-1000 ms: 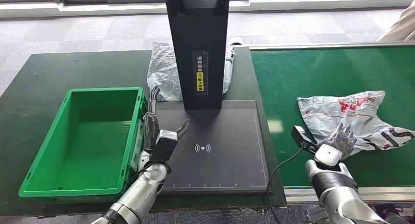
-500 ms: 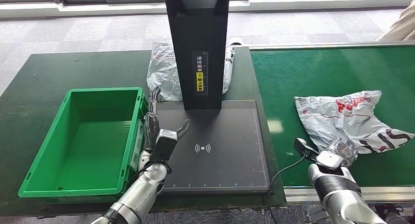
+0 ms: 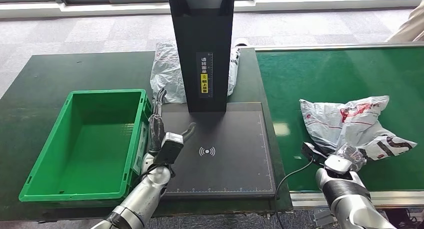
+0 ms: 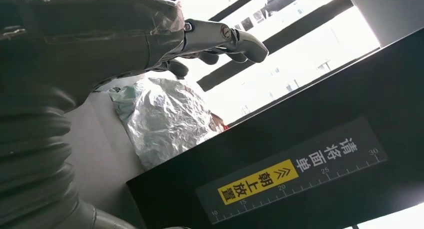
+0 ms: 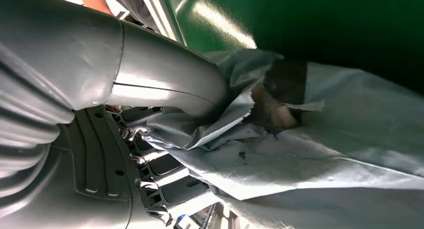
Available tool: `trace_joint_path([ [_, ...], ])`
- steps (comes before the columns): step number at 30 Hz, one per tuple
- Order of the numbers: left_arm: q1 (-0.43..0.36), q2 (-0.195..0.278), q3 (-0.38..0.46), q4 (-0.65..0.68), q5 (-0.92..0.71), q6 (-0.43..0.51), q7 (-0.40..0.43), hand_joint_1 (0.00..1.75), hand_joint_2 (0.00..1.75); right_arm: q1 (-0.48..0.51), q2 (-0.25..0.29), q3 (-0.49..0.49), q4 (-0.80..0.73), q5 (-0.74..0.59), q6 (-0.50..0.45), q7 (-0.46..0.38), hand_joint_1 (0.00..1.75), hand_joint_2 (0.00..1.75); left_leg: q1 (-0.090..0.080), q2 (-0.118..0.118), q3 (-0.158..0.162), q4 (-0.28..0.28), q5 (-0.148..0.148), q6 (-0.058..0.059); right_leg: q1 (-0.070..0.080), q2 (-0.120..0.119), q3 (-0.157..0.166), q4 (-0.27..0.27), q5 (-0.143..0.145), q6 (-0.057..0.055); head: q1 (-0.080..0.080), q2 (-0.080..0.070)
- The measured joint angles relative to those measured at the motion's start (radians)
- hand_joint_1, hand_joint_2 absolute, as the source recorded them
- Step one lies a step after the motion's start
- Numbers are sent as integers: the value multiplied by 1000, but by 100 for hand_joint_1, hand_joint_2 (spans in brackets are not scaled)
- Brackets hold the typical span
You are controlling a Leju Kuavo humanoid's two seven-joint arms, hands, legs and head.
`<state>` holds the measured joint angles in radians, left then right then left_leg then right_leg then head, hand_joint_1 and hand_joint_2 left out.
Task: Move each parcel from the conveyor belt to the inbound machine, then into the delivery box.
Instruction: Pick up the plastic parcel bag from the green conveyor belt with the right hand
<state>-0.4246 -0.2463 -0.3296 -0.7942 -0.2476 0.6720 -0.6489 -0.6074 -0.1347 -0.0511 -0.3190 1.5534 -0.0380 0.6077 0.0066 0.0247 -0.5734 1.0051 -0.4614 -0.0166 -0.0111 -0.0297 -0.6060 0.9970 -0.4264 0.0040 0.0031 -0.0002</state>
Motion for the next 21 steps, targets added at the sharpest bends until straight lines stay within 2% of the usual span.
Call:
trace_joint_path([
  [4, -10, 1, 1, 13, -13, -1, 1, 0, 175, -3, 5, 0, -1, 0, -67, -13, 175, 175, 0, 0, -1, 0, 0, 0, 0, 0, 0, 0, 0, 0, 0, 0],
  [7, -5, 9, 10, -6, -34, 3, 15, 0, 175, -10, 27, 22, -25, 1, -229, -59, 175, 175, 0, 1, -5, 0, 0, 0, 0, 0, 0, 1, 0, 0, 0, 0],
  [10, 11, 25, 23, -59, -108, 5, 63, 0, 175, -16, 83, 69, -135, 0, -377, -169, 175, 175, 0, 4, -3, 0, 1, -1, 1, 3, -2, 2, 0, 0, 0, 0],
  [12, 16, 35, 37, -99, -154, -3, 99, 0, 175, -6, 134, 98, -261, 0, -379, -229, 175, 175, 1, 5, -1, 0, 2, -2, 2, 5, -3, 2, 1, -1, 0, 0],
  [16, 20, 43, 61, -151, -189, -19, 121, 0, 175, 19, 197, 137, -440, 0, -352, -255, 175, 175, 2, -2, -2, -1, 4, -5, 3, -2, -4, 3, 0, -2, 0, 0],
  [21, 19, 45, 92, -183, -175, -30, 119, 0, 175, 47, 242, 165, -557, -28, -457, -406, 175, 175, 3, -1, -5, -1, 4, -5, 2, -2, -5, 3, 0, -3, 0, 0],
])
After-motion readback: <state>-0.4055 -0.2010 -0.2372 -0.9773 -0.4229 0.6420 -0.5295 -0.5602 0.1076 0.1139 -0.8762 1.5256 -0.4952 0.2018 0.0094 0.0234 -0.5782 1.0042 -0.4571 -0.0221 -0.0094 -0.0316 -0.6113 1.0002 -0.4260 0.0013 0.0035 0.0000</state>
